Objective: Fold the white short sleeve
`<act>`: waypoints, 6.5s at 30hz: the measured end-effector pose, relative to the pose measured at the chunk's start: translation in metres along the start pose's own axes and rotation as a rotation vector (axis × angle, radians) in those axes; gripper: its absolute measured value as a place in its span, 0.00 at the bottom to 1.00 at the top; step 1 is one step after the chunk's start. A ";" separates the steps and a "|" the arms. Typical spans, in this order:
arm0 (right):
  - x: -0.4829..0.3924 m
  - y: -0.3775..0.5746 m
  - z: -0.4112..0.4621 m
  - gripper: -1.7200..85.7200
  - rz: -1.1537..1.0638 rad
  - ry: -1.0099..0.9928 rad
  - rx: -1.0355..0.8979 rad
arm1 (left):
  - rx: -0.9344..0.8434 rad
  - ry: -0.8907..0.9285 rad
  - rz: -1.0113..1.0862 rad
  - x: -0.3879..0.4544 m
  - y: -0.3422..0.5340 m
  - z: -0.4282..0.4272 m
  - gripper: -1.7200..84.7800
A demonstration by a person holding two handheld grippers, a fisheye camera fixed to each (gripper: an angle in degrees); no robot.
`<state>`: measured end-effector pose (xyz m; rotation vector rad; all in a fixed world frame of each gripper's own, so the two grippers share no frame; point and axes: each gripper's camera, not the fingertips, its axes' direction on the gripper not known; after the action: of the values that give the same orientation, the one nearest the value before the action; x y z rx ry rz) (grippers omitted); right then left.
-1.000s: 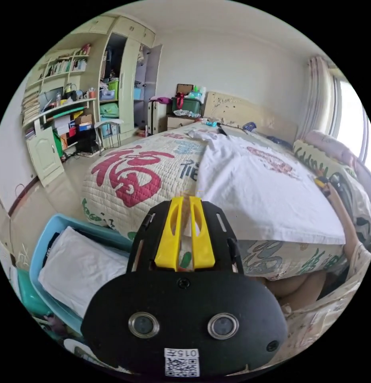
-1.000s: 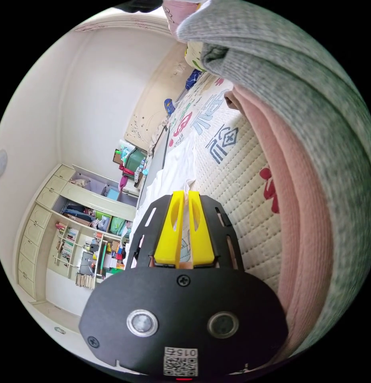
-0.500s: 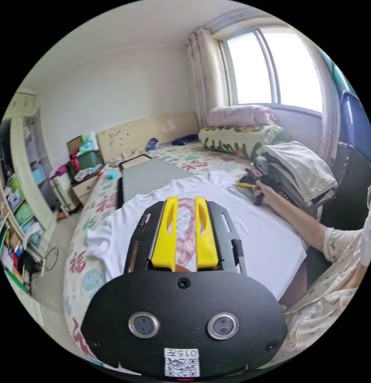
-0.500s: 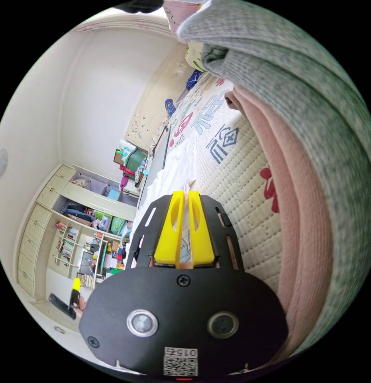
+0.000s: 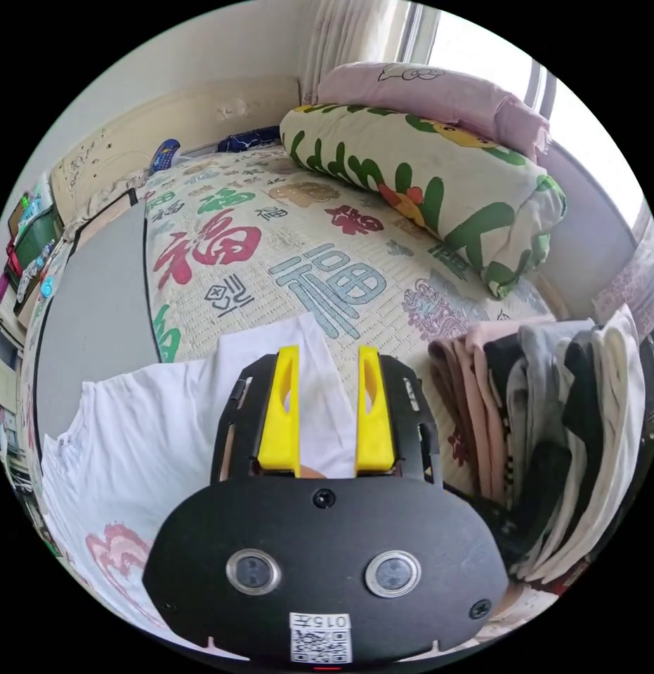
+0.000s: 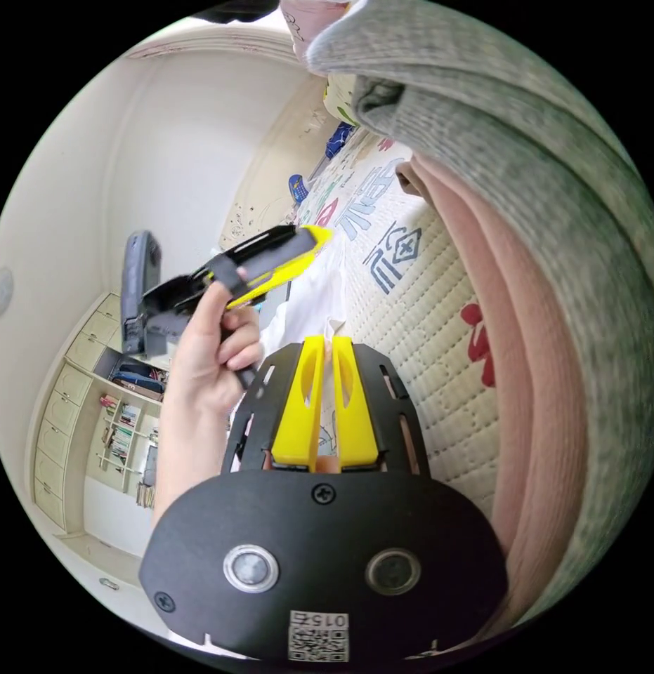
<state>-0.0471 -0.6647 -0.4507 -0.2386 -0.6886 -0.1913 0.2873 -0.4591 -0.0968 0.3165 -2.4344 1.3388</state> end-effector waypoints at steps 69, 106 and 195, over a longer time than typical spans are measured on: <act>-0.055 0.385 0.209 0.05 -1.243 0.759 -0.393 | 0.040 -0.098 -0.246 -0.197 0.064 0.086 0.02; -0.067 0.359 0.155 0.03 -1.269 0.329 -0.444 | 0.069 -0.069 -0.075 -0.113 0.273 0.082 0.02; -0.380 0.471 0.437 0.01 -1.117 0.254 -0.369 | 0.396 -0.178 -0.056 -0.056 0.953 0.252 0.03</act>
<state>-0.4800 -0.0566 -0.4429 -0.1535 -0.4636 -1.4005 -0.0462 -0.1663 -0.9785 0.6214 -2.2586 1.8341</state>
